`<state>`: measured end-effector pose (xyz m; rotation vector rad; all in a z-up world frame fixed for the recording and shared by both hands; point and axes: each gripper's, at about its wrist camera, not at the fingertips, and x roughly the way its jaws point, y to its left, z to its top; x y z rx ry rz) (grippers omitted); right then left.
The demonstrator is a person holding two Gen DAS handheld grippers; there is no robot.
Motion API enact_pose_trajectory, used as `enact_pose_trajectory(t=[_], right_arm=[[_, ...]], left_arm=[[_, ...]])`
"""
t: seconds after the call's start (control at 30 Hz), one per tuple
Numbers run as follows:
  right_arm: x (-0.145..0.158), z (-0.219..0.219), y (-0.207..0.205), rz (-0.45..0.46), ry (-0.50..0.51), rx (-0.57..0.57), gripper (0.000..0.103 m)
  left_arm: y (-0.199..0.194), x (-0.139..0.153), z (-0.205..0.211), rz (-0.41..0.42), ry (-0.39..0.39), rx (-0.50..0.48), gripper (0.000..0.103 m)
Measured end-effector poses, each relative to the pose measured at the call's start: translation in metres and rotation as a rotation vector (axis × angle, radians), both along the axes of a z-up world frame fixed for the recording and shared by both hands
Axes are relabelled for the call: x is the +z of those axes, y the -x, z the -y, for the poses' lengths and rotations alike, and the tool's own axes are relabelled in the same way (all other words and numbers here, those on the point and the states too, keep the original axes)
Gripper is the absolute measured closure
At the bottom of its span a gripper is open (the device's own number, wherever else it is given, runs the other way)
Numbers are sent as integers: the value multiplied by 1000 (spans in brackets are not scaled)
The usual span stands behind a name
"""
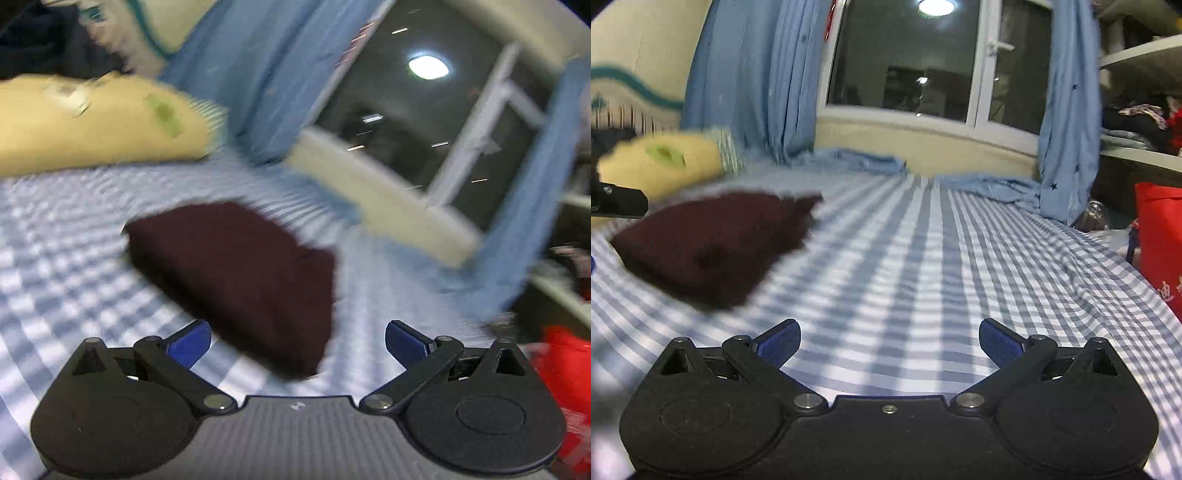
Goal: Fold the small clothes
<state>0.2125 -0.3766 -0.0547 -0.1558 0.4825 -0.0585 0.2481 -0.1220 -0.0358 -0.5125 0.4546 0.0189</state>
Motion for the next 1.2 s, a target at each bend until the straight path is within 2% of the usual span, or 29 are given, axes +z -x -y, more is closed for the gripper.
enact_pose_trajectory(t=[0.1, 0.17, 0.23, 0.3, 0.37, 0.43, 0.5, 0.67, 1.2], right_arm=[[-30, 15, -23, -69, 64, 22, 0], [-44, 21, -42, -188, 21, 17, 0], [-45, 29, -47, -216, -59, 23, 0], [-49, 31, -47, -218, -78, 17, 0], [-50, 30, -45, -215, -74, 15, 0], [-50, 31, -46, -219, -85, 16, 0], [-50, 34, -48, -226, -103, 18, 0], [-49, 35, -48, -229, -106, 19, 0], [-49, 35, -48, -226, -108, 19, 0]], left_arm=[[-32, -30, 23, -147, -81, 81, 1], [-52, -51, 34, -248, -132, 65, 1], [-65, -51, 53, -303, -273, 55, 1], [-74, -54, 70, -351, -345, 5, 1], [-78, -55, 90, -377, -459, 1, 1], [-78, -58, 92, -345, -450, -38, 1], [-73, -60, 90, -302, -428, -29, 1], [-70, -59, 94, -303, -446, -30, 1], [-72, -58, 94, -291, -434, -30, 1]])
